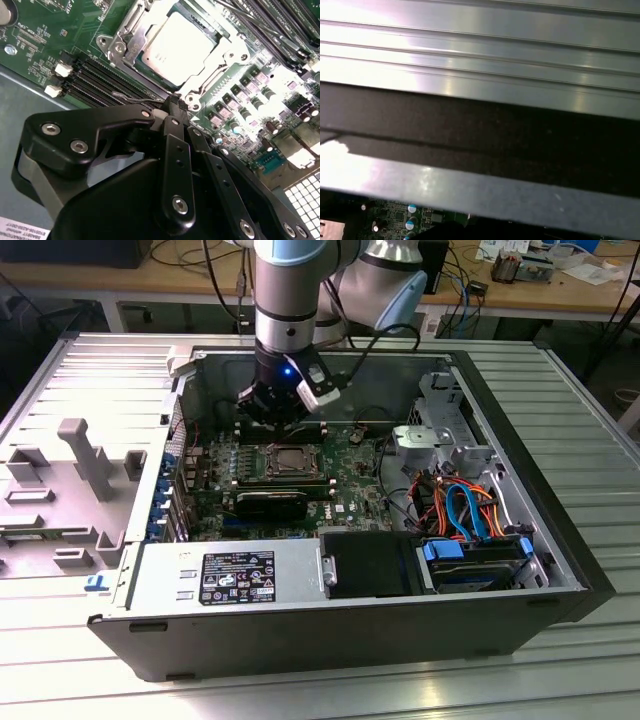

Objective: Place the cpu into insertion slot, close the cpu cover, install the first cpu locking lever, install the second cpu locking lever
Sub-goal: 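Install the first cpu locking lever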

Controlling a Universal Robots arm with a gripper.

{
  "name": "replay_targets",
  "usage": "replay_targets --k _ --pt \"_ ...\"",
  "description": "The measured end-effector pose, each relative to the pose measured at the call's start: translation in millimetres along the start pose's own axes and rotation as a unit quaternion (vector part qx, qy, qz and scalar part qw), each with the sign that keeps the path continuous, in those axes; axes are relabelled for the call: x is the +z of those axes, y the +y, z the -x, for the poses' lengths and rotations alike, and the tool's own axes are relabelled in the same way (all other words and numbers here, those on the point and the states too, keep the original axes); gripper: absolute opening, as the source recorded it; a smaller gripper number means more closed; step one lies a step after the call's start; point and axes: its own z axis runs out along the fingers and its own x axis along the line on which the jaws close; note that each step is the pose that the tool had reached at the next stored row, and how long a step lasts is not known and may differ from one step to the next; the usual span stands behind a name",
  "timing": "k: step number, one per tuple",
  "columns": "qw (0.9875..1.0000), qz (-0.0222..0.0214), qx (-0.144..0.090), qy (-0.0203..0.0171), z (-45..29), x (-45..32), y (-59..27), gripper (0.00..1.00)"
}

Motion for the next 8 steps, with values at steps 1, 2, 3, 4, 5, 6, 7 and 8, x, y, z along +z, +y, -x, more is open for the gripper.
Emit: replay_targets --k 1,2,3,4,5,6,7,8 --pt "1.0 0.0 0.0 0.0 1.4 0.3 -0.2 0.11" --pt "1.0 0.0 0.0 0.0 2.5 0.6 -0.3 0.11" --pt "1.0 0.0 0.0 0.0 3.6 0.8 -0.5 0.11" --pt "1.0 0.0 0.0 0.0 4.8 1.0 -0.7 0.11" --pt "1.0 0.0001 0.0 0.0 6.6 1.2 -0.9 0.11" --pt "1.0 0.0 0.0 0.0 7.5 1.4 -1.1 0.11" --pt "1.0 0.0 0.0 0.0 9.2 1.7 -1.3 0.11" --pt "1.0 0.0 0.0 0.0 11.3 2.0 -1.6 0.11"
